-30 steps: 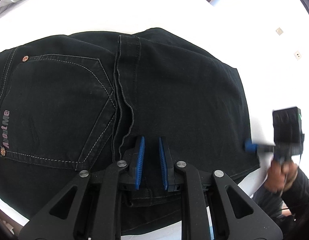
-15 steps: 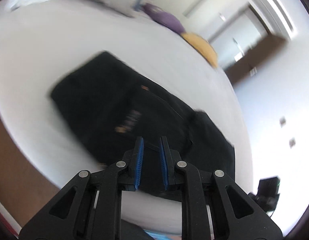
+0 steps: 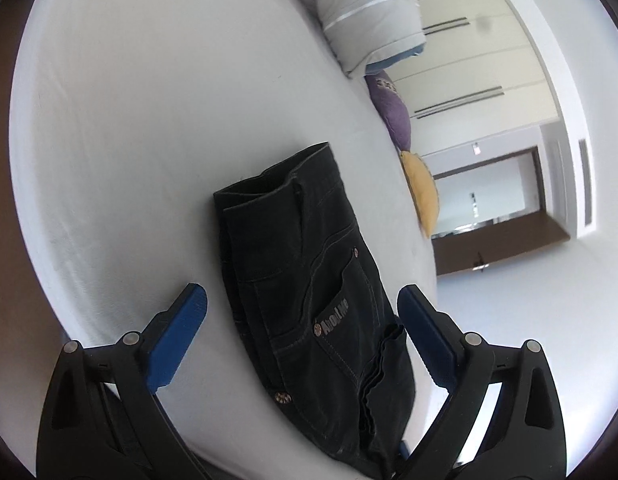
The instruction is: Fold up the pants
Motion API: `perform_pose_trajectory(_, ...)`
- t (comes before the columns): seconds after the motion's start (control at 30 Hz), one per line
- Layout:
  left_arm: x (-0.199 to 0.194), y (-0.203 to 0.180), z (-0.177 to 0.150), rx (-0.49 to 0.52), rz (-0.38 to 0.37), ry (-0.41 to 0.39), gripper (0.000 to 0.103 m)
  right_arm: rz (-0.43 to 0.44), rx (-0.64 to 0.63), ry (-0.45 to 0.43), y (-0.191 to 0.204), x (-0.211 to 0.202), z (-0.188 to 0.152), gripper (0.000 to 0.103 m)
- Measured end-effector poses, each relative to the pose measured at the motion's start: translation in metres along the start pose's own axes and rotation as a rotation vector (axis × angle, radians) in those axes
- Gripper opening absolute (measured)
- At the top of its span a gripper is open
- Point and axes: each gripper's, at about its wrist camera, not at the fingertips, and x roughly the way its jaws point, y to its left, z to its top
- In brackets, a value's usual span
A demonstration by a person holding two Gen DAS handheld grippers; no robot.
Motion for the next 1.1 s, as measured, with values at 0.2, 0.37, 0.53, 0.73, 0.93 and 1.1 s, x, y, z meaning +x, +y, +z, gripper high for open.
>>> perform_pose_trajectory(0.2,0.018,0.024,0.005,-0.116,-0.083,-0.013,0.096,0.006,0.022,-0.004,-0.009,-0.003,0.000,0.040)
perform_pose_trajectory(0.37,0.022,0.024,0.017,-0.138,-0.081,0.005,0.092,-0.006,0.009,0.005,-0.008,0.000,0.002,0.040)
perform_pose_trajectory(0.53,0.044,0.028,0.022,-0.165,-0.005,0.069,0.028,-0.031,0.002,0.016,-0.008,0.000,0.004,0.039)
perform_pose_trajectory(0.73,0.039,0.025,0.020,-0.154,0.032,0.040,0.016,-0.168,-0.040,0.057,-0.006,0.009,0.004,0.022)
perform_pose_trajectory(0.93,0.030,-0.046,0.016,0.064,0.140,-0.023,0.014,-0.259,-0.095,0.063,0.000,0.014,-0.001,0.020)
perform_pose_trajectory(1.1,0.042,-0.174,-0.038,0.557,0.208,-0.026,0.014,-0.257,-0.101,0.057,-0.002,0.012,-0.003,0.020)
